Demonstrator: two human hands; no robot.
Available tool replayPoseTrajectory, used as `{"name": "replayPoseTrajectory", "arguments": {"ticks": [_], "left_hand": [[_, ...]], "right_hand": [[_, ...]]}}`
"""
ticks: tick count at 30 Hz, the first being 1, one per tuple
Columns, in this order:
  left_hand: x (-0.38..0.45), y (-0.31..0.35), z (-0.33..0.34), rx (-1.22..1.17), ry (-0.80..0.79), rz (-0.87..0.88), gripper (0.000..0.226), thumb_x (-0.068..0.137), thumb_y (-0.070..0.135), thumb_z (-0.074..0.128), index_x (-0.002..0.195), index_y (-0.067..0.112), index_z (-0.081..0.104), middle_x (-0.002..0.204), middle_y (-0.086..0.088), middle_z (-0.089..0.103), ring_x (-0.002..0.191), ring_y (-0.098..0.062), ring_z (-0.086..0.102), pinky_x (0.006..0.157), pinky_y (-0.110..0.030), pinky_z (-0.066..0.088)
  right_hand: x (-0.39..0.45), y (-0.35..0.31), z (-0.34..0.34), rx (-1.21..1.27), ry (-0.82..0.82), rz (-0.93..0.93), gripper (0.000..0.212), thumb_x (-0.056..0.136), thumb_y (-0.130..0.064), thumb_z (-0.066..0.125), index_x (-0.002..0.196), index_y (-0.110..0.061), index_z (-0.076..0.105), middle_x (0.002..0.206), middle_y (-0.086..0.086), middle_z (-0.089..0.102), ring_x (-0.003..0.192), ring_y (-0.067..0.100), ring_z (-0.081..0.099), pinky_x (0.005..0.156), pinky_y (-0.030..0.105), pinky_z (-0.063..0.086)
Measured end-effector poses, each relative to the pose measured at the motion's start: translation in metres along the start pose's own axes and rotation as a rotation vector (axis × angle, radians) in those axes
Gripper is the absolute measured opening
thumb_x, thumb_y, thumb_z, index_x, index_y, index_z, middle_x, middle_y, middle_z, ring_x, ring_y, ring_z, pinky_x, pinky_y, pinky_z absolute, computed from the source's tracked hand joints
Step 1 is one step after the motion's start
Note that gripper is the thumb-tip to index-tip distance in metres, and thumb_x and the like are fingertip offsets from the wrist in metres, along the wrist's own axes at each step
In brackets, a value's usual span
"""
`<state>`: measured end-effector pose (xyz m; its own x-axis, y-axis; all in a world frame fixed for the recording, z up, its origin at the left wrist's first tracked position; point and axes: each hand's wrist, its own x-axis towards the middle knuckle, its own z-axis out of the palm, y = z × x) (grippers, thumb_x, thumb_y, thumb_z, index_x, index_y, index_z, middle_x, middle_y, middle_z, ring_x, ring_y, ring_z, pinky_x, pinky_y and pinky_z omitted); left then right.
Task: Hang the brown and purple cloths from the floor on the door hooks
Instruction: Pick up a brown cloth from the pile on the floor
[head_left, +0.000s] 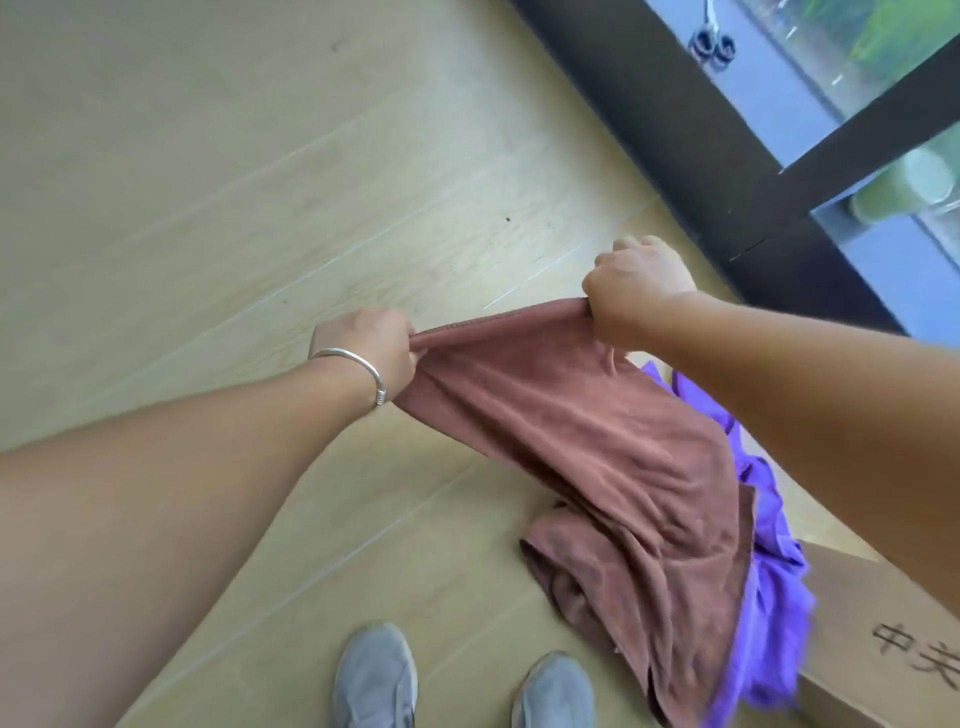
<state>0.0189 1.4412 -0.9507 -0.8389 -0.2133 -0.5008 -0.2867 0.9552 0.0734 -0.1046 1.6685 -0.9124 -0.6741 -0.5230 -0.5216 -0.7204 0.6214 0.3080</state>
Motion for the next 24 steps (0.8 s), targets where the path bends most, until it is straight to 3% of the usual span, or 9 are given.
{"name": "replayPoseTrajectory", "arguments": {"ticks": [3,6,10,15,19,24], "left_hand": [[-0.039,-0.026,-0.077,0.032,0.011,-0.022,0.030,0.096,0.046,0.044,0.088,0.028,0.066,0.073,0.003,0.055,0.074,-0.026,0.055,0.066,-0.028,0.041],[-0.077,-0.064,-0.152,0.040,0.046,-0.077,0.032,0.097,0.045,0.042,0.085,0.026,0.065,0.068,0.004,0.052,0.074,-0.026,0.055,0.064,-0.028,0.039],[-0.129,-0.123,-0.240,0.026,0.118,-0.162,0.034,0.097,0.048,0.042,0.080,0.027,0.063,0.065,0.005,0.049,0.071,-0.026,0.053,0.063,-0.028,0.037],[-0.195,-0.198,-0.327,-0.034,0.267,-0.258,0.041,0.096,0.051,0.043,0.074,0.023,0.063,0.070,0.001,0.057,0.070,-0.029,0.053,0.059,-0.028,0.035],[-0.248,-0.248,-0.367,-0.036,0.381,-0.300,0.041,0.094,0.055,0.044,0.074,0.025,0.064,0.073,0.000,0.061,0.071,-0.029,0.057,0.060,-0.030,0.040],[-0.327,-0.288,-0.364,0.125,0.379,-0.296,0.030,0.096,0.046,0.044,0.087,0.029,0.067,0.082,0.002,0.062,0.082,-0.027,0.062,0.063,-0.028,0.037]], "right_hand": [[-0.028,0.010,-0.085,0.093,-0.084,-0.068,0.017,0.067,-0.009,0.064,0.071,-0.023,0.056,0.078,-0.006,0.056,0.081,0.020,0.051,0.054,0.026,0.033],[-0.053,0.016,-0.174,0.162,-0.122,-0.148,0.027,0.071,0.000,0.058,0.066,-0.023,0.045,0.067,-0.008,0.051,0.074,0.022,0.054,0.052,0.028,0.037],[-0.074,0.013,-0.281,0.195,0.022,-0.174,0.020,0.078,-0.002,0.049,0.079,-0.021,0.056,0.066,-0.006,0.052,0.076,0.025,0.060,0.057,0.030,0.047],[-0.091,-0.020,-0.393,0.165,0.254,-0.154,0.025,0.081,-0.004,0.049,0.097,-0.020,0.060,0.070,0.000,0.044,0.073,0.030,0.055,0.051,0.027,0.032],[-0.108,-0.059,-0.451,0.165,0.352,-0.130,0.026,0.082,-0.004,0.053,0.103,-0.018,0.061,0.068,0.001,0.038,0.071,0.031,0.051,0.057,0.028,0.036],[-0.146,-0.116,-0.476,0.140,0.300,-0.114,0.022,0.077,-0.002,0.060,0.092,-0.016,0.067,0.071,0.003,0.055,0.068,0.027,0.057,0.054,0.026,0.039]]}}
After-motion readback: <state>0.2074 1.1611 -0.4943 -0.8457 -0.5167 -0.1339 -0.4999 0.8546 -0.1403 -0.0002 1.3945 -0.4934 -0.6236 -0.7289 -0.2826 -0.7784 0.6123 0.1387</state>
